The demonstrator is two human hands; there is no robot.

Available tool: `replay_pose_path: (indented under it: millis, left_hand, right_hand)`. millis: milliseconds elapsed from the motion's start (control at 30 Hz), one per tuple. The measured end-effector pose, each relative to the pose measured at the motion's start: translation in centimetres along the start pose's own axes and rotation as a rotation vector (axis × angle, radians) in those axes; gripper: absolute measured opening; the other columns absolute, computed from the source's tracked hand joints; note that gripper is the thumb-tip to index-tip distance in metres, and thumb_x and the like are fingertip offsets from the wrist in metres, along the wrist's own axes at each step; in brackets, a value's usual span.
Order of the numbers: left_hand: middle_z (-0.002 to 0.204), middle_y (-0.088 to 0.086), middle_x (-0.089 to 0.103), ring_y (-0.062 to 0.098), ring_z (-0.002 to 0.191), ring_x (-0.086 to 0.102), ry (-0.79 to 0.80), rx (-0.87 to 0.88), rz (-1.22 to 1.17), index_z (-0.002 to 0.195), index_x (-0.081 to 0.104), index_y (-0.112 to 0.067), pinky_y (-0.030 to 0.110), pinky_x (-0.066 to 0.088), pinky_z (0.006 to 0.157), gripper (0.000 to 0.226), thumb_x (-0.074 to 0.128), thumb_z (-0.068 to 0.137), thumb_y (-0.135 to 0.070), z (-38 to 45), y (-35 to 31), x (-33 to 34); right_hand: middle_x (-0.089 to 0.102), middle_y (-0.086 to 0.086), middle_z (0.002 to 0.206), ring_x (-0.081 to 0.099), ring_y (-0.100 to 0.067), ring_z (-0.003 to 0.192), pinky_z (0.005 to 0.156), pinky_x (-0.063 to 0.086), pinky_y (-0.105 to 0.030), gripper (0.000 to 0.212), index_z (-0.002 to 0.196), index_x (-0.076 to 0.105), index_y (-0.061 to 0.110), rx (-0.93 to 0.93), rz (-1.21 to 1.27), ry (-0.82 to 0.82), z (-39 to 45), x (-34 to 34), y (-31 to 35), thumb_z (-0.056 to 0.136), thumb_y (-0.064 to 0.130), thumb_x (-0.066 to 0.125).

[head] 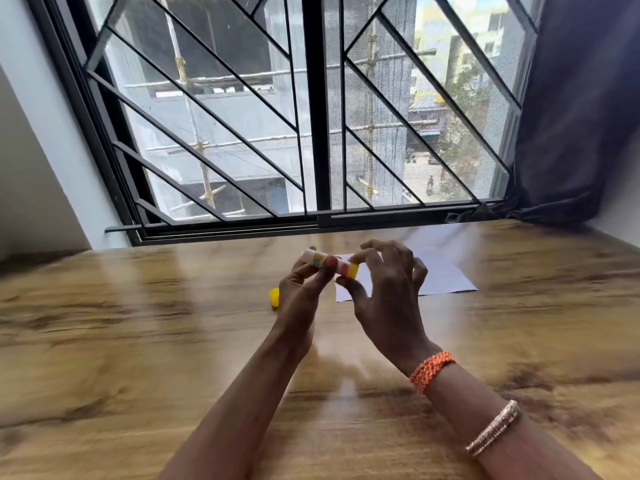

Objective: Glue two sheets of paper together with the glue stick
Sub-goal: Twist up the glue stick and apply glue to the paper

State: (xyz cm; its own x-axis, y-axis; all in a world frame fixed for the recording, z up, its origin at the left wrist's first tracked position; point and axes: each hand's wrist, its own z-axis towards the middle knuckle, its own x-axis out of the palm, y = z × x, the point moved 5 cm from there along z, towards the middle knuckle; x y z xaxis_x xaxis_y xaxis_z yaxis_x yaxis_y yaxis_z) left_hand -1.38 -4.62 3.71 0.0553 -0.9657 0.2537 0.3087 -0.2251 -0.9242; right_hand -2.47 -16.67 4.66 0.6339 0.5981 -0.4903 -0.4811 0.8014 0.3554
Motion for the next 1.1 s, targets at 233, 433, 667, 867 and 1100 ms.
replay_pose_path:
  millis: [233, 433, 667, 867, 1100]
  left_hand:
    - [0.072, -0.029, 0.067, -0.02, 0.071, 0.058, 0.055, -0.02, 0.026, 0.074, 0.068, -0.022, 0.016, 0.035, 0.072, 0.025, 0.051, 0.09, -0.013, 0.0, 0.0, 0.5]
    - [0.069, -0.028, 0.068, -0.021, 0.071, 0.059, 0.072, -0.032, 0.061, 0.085, 0.065, -0.021, -0.003, 0.042, 0.059, 0.017, 0.052, 0.091, -0.012, 0.2, 0.4, 0.3]
    - [0.092, 0.003, 0.056, -0.012, 0.07, 0.054, -0.001, -0.017, 0.064, 0.075, 0.068, -0.015, -0.002, 0.039, 0.062, 0.016, 0.059, 0.085, -0.024, 0.3, 0.5, -0.4]
    - [0.091, -0.001, 0.055, -0.015, 0.065, 0.053, -0.021, -0.002, 0.083, 0.075, 0.066, -0.02, -0.003, 0.038, 0.058, 0.015, 0.058, 0.088, -0.022, 0.4, 0.1, -0.2]
    - [0.07, -0.024, 0.065, -0.019, 0.066, 0.057, -0.005, -0.048, 0.097, 0.078, 0.063, -0.018, -0.001, 0.042, 0.059, 0.016, 0.054, 0.091, -0.018, 0.2, 0.4, -0.5]
  right_hand:
    - [0.063, 0.0, 0.096, 0.042, -0.021, 0.107, 0.088, 0.02, -0.035, 0.038, 0.081, 0.063, 0.015, 0.014, -0.038, 0.025, 0.2, 0.1, 0.1, 0.087, 0.045, 0.04]
    - [0.061, 0.004, 0.091, 0.055, -0.02, 0.095, 0.089, 0.02, -0.033, 0.044, 0.103, 0.049, 0.017, 0.056, 0.123, 0.11, -0.2, 0.5, 0.3, 0.091, 0.053, 0.027]
    - [0.065, 0.005, 0.089, 0.062, -0.022, 0.086, 0.091, 0.022, -0.039, 0.048, 0.107, 0.041, 0.02, -0.071, -0.005, 0.06, -0.3, 0.0, 1.2, 0.074, 0.015, 0.075]
    - [0.062, 0.006, 0.082, 0.061, -0.021, 0.079, 0.088, 0.023, -0.033, 0.04, 0.093, 0.042, 0.019, -0.058, 0.045, -0.004, -0.1, -0.3, 1.1, 0.073, 0.011, 0.075]
    - [0.065, 0.003, 0.07, 0.056, -0.018, 0.068, 0.092, 0.027, -0.037, 0.016, 0.086, 0.054, 0.014, 0.018, 0.091, 0.11, 0.2, 0.5, 0.5, 0.082, 0.021, 0.067]
